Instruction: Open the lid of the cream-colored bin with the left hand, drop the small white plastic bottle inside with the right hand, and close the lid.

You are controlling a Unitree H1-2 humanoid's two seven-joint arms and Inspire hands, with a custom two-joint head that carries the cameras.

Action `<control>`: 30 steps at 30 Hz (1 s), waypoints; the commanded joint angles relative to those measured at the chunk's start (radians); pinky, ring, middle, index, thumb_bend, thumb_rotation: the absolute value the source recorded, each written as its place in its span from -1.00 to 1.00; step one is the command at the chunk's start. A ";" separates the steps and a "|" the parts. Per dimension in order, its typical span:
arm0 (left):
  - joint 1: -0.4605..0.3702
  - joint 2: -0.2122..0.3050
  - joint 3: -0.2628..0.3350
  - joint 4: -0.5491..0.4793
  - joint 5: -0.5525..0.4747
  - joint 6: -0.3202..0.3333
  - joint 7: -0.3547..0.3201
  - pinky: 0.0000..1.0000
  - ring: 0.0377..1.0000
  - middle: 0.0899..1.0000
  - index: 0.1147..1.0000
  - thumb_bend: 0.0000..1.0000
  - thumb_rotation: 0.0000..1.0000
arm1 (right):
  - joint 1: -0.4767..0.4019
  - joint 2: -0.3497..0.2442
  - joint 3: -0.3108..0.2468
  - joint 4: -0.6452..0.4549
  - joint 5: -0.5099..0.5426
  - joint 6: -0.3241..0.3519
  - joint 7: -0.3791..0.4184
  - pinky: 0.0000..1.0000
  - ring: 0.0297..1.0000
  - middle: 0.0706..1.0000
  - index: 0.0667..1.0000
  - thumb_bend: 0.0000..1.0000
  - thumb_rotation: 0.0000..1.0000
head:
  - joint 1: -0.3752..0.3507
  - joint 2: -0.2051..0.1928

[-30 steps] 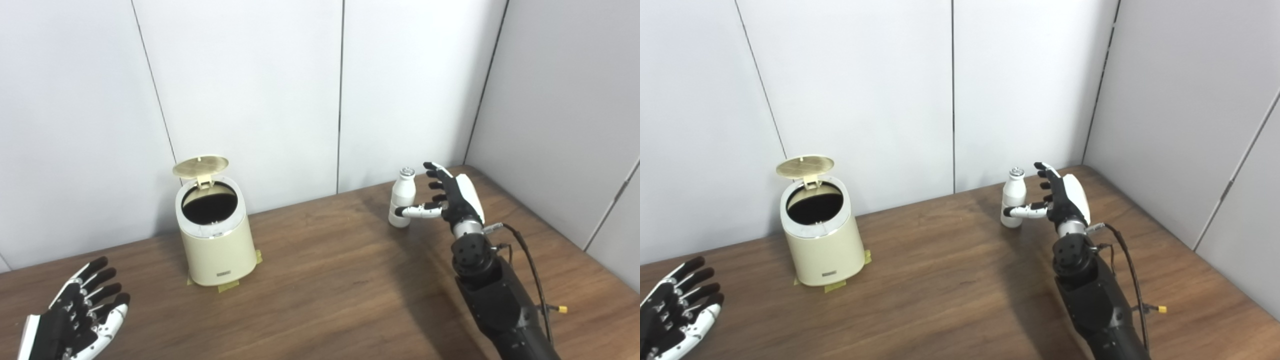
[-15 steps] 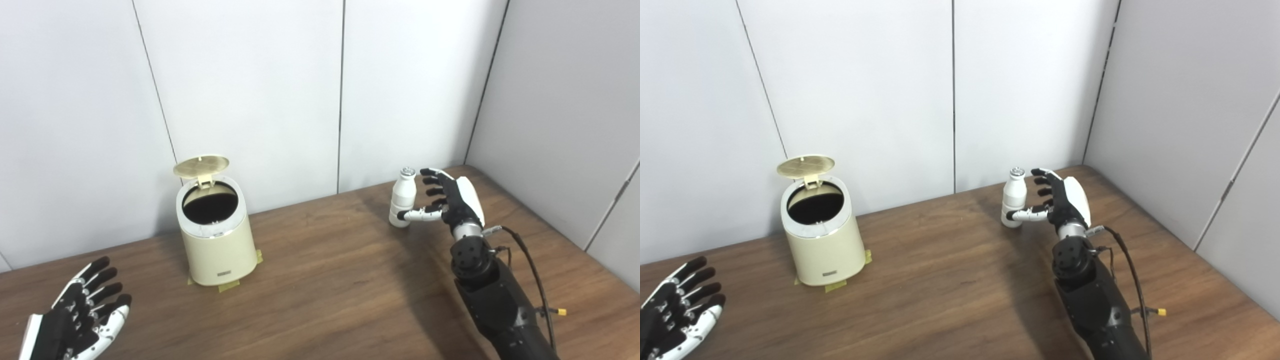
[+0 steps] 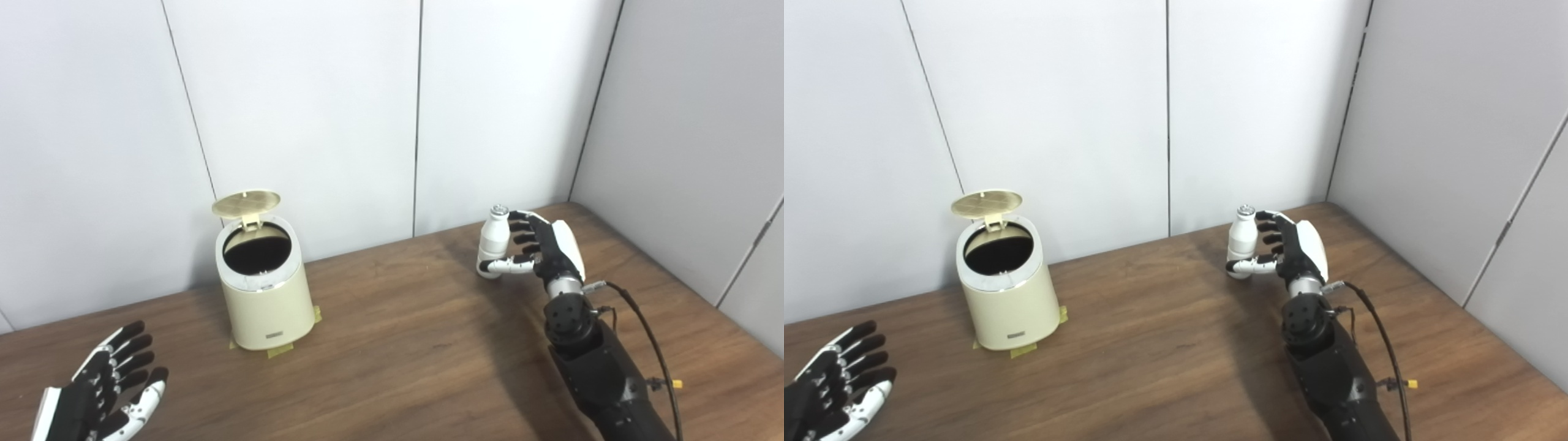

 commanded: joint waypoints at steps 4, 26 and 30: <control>-0.023 0.010 -0.001 -0.008 -0.004 -0.039 -0.003 0.61 0.61 0.64 0.72 -0.30 -1.00 | -0.054 -0.020 0.006 -0.021 -0.006 -0.040 -0.015 0.29 0.41 0.46 0.48 0.57 -0.96 | 0.006 0.002; -0.016 0.034 -0.014 -0.003 0.010 -0.038 -0.014 0.62 0.60 0.61 0.71 -0.27 -0.89 | -0.059 -0.032 0.011 0.083 -0.032 -0.177 -0.124 -0.11 -0.16 -0.12 -0.05 0.04 -1.00 | 0.038 0.012; -0.014 0.033 -0.018 -0.001 0.008 -0.036 -0.013 0.60 0.61 0.62 0.71 -0.27 -0.90 | -0.055 -0.031 0.008 0.073 -0.032 -0.173 -0.123 -0.10 -0.14 -0.08 -0.11 0.04 -1.00 | 0.038 0.013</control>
